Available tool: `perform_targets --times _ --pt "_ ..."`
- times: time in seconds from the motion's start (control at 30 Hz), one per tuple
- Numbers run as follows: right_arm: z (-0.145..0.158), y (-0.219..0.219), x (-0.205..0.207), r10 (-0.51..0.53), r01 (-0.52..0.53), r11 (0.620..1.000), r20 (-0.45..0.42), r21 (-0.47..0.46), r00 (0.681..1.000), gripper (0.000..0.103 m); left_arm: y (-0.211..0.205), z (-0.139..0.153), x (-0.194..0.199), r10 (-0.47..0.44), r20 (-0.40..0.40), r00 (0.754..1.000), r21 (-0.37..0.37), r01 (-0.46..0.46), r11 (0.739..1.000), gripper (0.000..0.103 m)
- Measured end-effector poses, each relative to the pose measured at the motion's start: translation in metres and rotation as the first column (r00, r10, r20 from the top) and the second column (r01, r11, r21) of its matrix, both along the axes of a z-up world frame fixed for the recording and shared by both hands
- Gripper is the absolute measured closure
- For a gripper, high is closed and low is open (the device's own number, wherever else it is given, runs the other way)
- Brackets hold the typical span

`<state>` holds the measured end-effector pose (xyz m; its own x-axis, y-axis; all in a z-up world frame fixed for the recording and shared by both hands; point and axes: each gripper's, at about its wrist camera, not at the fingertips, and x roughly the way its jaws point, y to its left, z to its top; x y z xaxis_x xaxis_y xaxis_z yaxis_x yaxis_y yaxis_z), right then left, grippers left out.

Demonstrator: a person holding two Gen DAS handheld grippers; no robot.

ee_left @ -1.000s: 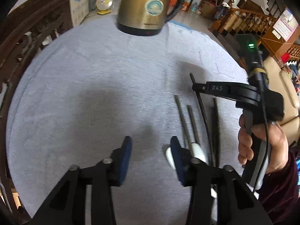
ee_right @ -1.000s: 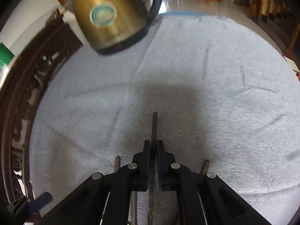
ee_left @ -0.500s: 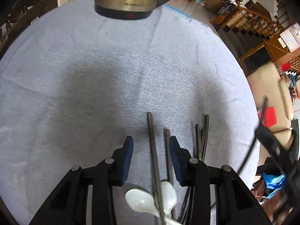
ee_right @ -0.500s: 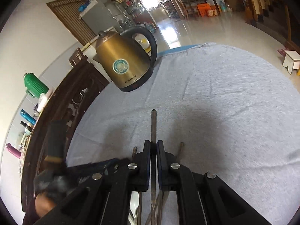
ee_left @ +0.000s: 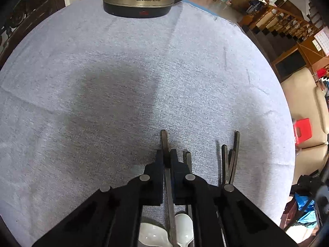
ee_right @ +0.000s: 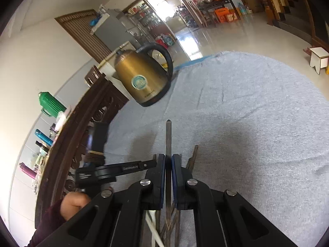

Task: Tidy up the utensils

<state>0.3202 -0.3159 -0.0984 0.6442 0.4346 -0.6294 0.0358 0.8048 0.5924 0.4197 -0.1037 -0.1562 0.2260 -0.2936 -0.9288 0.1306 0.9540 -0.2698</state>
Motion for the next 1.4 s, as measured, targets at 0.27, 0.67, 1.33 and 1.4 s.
perform_targets --times 0.27,0.67,1.33,1.4 --pt "0.048 0.007 -0.047 -0.032 0.041 0.997 0.132 -0.07 0.991 0.096 0.013 0.067 -0.043 0.01 0.243 0.97 -0.038 -0.001 0.999 0.098" --pt "0.132 0.038 -0.158 -0.135 0.203 0.974 0.464 -0.1 0.875 0.096 0.078 0.222 -0.195 0.06 0.658 0.751 -0.109 0.016 0.994 0.098" --pt "0.121 0.127 -0.211 -0.091 0.264 0.939 0.579 -0.222 0.81 0.096 0.099 0.261 -0.324 0.096 0.721 0.686 -0.198 0.071 0.978 0.098" --pt "0.112 0.128 -0.212 -0.091 0.259 0.939 0.563 -0.226 0.821 0.096 0.096 0.249 -0.328 0.092 0.704 0.704 -0.181 0.052 0.982 0.098"
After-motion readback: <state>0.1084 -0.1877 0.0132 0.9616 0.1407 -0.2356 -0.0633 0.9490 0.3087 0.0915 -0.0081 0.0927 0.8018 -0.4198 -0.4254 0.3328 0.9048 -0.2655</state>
